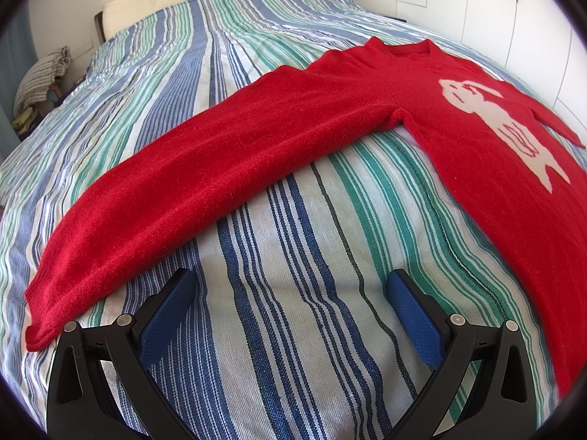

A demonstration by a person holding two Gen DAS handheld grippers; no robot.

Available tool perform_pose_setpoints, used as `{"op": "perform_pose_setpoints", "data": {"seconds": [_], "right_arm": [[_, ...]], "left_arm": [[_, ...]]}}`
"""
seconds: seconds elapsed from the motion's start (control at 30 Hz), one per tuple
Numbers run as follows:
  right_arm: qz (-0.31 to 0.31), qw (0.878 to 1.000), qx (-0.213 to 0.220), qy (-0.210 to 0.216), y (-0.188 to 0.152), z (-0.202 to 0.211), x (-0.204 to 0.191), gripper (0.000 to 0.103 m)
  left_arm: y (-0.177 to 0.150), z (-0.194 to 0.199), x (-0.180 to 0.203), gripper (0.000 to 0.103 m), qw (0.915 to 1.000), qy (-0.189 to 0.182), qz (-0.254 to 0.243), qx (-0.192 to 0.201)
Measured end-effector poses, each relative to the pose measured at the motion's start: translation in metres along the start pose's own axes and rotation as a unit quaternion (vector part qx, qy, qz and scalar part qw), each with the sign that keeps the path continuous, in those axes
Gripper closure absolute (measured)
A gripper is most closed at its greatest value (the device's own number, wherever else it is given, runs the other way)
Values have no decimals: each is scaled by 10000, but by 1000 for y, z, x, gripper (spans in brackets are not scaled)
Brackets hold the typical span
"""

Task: Fold small clothes

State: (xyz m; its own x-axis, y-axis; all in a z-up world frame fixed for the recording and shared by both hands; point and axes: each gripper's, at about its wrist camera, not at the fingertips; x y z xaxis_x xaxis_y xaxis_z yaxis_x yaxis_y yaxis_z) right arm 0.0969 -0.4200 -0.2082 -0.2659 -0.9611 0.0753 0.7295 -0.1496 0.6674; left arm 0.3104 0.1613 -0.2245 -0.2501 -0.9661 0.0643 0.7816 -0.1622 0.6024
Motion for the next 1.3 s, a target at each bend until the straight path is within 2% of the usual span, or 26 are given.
{"op": "perform_pose_setpoints", "data": {"seconds": [0.67,1.3], "right_arm": [[-4,10000,-7,26,-1,2,0,2],[83,9994,-251,-232,6,-11,-6,0]], "left_arm": [[0,0,0,0,10000,1,0,-1],[0,0,0,0,10000,1,0,-2]]}}
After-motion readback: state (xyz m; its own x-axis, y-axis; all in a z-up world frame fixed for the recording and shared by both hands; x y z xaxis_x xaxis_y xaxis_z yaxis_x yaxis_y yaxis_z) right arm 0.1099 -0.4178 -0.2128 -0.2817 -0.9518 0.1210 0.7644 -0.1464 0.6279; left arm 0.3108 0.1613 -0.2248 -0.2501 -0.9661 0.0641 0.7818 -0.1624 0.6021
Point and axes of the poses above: each gripper's, at about its wrist camera, not at the fingertips, and z roughly against the way its jaws point, x to its right, y to its top, and after that the axes turned 11 degrees about z, right-handed
